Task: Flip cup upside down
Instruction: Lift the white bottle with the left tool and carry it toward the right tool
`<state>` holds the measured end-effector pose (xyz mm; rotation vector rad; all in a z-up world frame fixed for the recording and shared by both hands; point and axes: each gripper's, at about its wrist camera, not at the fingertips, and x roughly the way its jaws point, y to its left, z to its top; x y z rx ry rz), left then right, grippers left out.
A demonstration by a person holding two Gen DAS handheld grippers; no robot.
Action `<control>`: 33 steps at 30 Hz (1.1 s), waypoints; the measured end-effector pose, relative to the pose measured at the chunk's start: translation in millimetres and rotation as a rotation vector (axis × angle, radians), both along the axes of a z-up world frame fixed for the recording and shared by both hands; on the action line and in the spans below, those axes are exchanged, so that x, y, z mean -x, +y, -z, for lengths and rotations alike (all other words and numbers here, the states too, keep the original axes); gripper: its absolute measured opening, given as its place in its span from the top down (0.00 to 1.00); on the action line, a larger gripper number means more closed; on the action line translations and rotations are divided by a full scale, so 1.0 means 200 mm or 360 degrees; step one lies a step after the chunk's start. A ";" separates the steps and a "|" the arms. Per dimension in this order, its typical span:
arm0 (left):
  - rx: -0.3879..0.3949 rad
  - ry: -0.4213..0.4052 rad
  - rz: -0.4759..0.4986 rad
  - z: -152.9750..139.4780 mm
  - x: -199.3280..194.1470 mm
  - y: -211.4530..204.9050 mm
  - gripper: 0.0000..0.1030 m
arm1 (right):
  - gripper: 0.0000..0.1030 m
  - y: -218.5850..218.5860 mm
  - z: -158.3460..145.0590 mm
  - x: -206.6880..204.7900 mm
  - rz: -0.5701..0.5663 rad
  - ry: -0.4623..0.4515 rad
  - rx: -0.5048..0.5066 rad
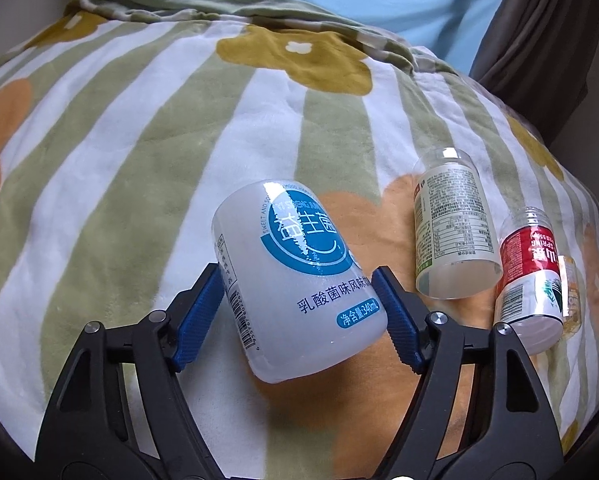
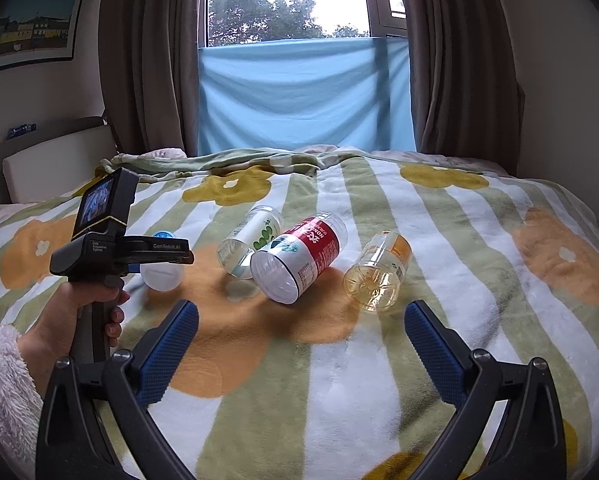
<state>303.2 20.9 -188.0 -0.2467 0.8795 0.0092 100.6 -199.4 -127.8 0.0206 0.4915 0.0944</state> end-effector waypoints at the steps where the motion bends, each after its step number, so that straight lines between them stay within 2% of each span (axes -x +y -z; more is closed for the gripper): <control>1: -0.0008 -0.0006 0.0007 -0.01 0.01 0.00 0.29 | 0.00 0.00 0.00 0.00 0.0002 -0.0002 -0.0001; 8: -0.0028 -0.0080 0.0137 -0.12 0.14 -0.05 0.29 | 0.00 0.01 -0.04 0.04 -0.0003 -0.0036 0.0011; 16: -0.0061 -0.0112 0.0559 -0.27 0.55 -0.24 0.29 | 0.00 -0.03 -0.13 0.14 0.0037 -0.0088 0.0000; 20: -0.0111 -0.0067 0.0765 -0.23 0.70 -0.37 0.29 | 0.00 -0.07 -0.16 0.20 0.0085 -0.0081 0.0007; 23: -0.0149 -0.0020 0.0853 -0.15 0.77 -0.45 0.29 | 0.00 -0.10 -0.17 0.24 0.0120 -0.0065 0.0001; 29: -0.0154 0.0061 0.0890 -0.02 0.81 -0.52 0.29 | 0.00 -0.14 -0.19 0.32 0.0158 -0.0035 0.0022; 33: -0.0178 0.0010 0.0903 -0.02 0.84 -0.52 0.25 | 0.00 -0.17 -0.19 0.33 0.0147 -0.0001 -0.0006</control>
